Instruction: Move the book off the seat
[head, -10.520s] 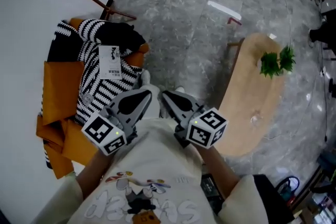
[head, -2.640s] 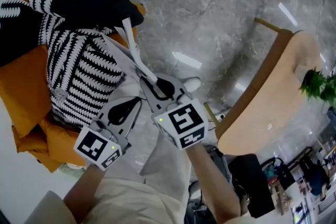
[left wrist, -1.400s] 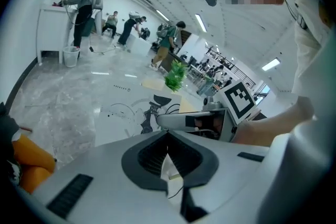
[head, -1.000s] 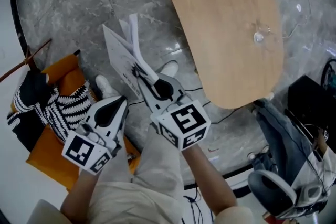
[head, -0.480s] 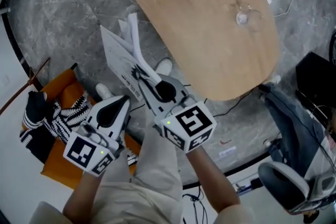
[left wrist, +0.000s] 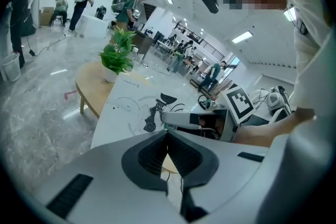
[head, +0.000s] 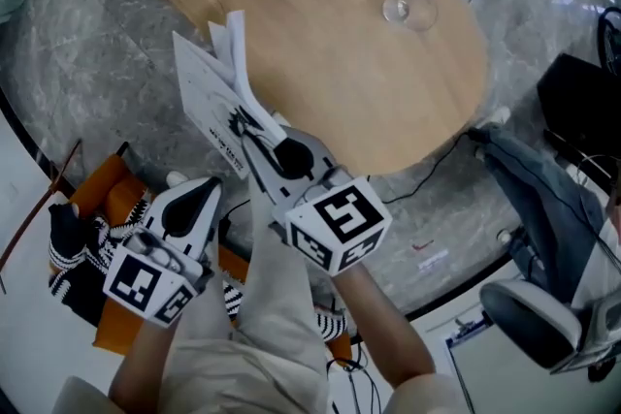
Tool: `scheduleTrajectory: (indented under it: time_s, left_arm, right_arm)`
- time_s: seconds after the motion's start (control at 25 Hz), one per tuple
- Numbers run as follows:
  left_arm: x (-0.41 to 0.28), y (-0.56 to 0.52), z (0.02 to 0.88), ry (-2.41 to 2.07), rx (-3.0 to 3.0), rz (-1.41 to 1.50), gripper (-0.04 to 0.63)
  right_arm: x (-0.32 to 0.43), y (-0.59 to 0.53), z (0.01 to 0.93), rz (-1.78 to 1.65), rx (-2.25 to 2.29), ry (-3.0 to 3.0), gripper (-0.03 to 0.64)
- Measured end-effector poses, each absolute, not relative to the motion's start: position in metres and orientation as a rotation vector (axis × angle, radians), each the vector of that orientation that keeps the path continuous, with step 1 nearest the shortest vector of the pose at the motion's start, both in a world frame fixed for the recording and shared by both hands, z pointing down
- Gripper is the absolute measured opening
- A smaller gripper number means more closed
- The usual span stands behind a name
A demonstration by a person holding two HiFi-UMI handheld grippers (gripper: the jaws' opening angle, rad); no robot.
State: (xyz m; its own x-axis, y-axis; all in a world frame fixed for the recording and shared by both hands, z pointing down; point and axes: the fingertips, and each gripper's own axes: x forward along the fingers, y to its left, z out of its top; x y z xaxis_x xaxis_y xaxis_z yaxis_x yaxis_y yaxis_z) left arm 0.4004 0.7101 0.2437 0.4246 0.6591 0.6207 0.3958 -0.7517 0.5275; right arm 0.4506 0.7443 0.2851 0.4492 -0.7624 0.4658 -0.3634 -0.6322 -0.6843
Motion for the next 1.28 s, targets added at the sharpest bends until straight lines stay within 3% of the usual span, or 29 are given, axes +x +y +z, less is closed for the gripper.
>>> scheduleTrajectory:
  time_s: [1.28]
  left_arm:
    - [0.419,0.802,0.282,1.097,2.331,1.318,0.005]
  right_arm:
    - [0.474,0.913,0.353,-0.961,-2.169,0.360,0.044]
